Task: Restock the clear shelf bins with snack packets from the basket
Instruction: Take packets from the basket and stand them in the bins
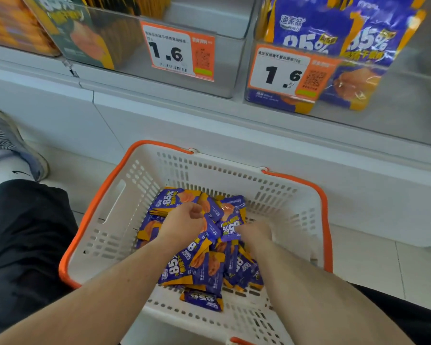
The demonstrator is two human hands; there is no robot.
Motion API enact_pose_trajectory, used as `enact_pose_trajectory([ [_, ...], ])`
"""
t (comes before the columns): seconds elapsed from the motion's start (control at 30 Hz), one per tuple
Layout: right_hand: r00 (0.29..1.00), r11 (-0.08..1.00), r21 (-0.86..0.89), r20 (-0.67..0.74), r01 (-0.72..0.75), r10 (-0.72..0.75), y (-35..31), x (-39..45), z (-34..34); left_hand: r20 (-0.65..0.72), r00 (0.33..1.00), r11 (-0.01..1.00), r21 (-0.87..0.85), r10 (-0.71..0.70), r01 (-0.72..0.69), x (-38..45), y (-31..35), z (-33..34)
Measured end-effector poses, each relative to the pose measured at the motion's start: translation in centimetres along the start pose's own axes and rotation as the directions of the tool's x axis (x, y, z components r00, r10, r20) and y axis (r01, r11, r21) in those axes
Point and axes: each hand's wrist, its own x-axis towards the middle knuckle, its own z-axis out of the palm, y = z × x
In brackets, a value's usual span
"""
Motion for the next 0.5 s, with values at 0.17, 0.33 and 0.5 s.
enact_pose_trajectory([
  [0.17,0.926,0.702,-0.632,0.070,0.328,-0.370,-4.4,-1.9,-4.5,0.059,0.979,0.969,0.142,0.196,-0.203,-1.2,3.0,0.8],
  [0.33,0.840,0.334,-0.803,0.342,0.494,-0.421,-10.4,-8.3,-9.7,0.074,0.905,0.800,0.440,0.419,-0.407,-2.4,6.6,1.5],
  [0.5,0.748,0.273,-0.745,0.424,0.609,-0.510,-13.8,-14.1,-13.3,0.164,0.907,0.854,0.307,0.387,-0.420,-3.7,9.1,1.2],
])
